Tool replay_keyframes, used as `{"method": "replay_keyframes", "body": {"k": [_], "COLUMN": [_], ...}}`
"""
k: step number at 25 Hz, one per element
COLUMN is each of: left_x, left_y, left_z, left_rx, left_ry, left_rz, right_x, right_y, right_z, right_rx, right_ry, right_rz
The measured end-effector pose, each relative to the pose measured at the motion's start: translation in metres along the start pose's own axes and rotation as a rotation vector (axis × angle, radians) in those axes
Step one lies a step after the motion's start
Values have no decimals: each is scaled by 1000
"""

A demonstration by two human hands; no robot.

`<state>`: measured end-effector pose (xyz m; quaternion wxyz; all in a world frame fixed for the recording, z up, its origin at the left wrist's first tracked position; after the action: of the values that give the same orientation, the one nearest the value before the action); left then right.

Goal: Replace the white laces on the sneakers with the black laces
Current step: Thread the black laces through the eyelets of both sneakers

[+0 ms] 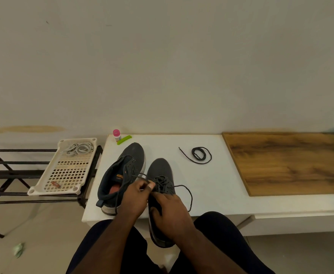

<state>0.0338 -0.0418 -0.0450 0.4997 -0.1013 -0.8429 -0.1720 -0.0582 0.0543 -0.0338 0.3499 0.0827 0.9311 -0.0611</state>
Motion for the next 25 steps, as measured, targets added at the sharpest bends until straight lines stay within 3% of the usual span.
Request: {"method": "replay_keyframes", "body": {"k": [3,5,12,17,20,22,25], "left_x": [6,4,-16,-14,-5,-3,-8], "left_y": [-1,-1,-8,-3,-2,-4,-8], "left_z": [-11,-16,-7,-6,-9,-3,4], "left_rx": [149,167,91,70,162,128,47], "left_ry": [373,431,103,-158,-271,-332,-318], "left_rz": [-41,-86,-146,-154,-81,-43,-78], "right_x": [-1,0,0,38,65,72,87], "right_y": [2,2,3,-15,-41,-52,-54], "right_z": [-3,-4,-1,-45,-47,-39,-36], "right_rx": [-12,-10,-20,292,117,0,24], "right_ry": [7,-1,-24,-229,-117,-29,15], "right_rz": [14,17,16,231,276,265,246]}}
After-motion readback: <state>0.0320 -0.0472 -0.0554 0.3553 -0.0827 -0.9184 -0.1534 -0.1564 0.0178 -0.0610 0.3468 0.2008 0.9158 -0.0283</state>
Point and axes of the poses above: each hand's wrist, its own y-axis away from the middle knuckle, its own z-axis out of the palm, x = y × z, the point moved 6 cm from there along -y, towards the middle knuckle, and after that the axes turned 8 degrees about -y, right-handed, at the moved point
